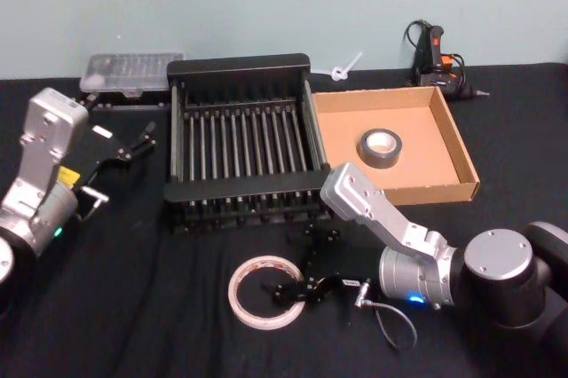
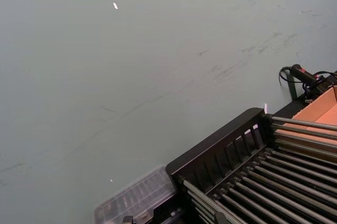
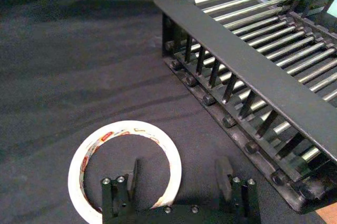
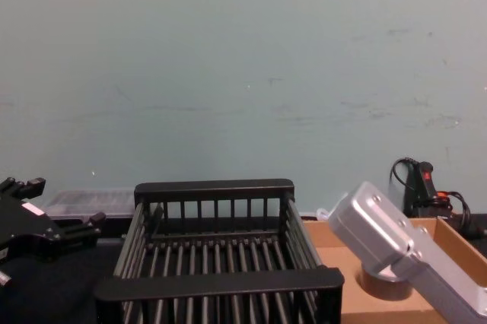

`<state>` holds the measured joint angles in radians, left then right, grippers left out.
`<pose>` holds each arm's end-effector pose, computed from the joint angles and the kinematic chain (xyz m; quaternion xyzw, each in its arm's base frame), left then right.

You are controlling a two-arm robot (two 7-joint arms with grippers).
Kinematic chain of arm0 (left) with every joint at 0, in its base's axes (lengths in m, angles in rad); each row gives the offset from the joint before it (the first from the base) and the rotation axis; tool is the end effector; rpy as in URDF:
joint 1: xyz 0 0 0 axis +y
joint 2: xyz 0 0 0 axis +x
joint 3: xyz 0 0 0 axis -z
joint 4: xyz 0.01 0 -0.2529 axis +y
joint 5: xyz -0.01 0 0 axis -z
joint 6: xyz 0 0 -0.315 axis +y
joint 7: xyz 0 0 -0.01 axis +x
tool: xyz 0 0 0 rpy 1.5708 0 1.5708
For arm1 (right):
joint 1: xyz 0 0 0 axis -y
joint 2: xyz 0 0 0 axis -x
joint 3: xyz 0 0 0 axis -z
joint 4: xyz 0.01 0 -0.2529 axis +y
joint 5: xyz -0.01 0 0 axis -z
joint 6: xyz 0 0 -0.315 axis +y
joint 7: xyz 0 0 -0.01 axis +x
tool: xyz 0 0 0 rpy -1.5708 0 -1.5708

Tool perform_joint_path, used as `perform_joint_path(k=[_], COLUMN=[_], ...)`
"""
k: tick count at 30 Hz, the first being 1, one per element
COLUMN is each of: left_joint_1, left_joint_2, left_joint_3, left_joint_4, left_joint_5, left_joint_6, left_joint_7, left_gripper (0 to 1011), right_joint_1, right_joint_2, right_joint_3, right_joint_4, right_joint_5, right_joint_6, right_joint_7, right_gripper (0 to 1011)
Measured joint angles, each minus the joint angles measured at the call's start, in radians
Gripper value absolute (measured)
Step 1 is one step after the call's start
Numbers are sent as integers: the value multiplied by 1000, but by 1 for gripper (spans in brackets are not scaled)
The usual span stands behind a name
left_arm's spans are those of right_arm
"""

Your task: Pick up the white tape and place it into the black box , Pick up the silver tape and place it into the brown box.

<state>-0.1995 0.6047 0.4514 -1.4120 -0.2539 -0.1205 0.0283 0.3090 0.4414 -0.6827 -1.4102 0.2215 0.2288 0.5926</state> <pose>0.3579 0.0599 -0.2735 0.1415 -0.1325 0.5799 0.7913 0.3567 0.0524 -0.2800 -0.2457 0.0308 -0.2231 0.9428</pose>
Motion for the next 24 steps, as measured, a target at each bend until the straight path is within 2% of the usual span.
perform_joint_path(k=[8,9,10,12,13,24], left_joint_1=[0,0,0,0,0,0], left_joint_2=[0,0,0,0,0,0], left_joint_3=[0,0,0,0,0,0], left_joint_4=[0,0,0,0,0,0], left_joint_5=[0,0,0,0,0,0], left_joint_6=[0,0,0,0,0,0], left_joint_7=[0,0,0,0,0,0], left_gripper=[1001,1001,1001,1001,1001,1001], right_joint_1=[1,1,1,1,1,1], right_joint_2=[0,0,0,0,0,0], right_joint_3=[0,0,0,0,0,0], right_joint_4=[1,1,1,1,1,2], right_joint_5=[1,1,1,2,2,3], right_joint_6=[0,0,0,0,0,0], right_joint_7=[1,1,1,2,2,2], right_gripper=[798,743,732,648,648,274])
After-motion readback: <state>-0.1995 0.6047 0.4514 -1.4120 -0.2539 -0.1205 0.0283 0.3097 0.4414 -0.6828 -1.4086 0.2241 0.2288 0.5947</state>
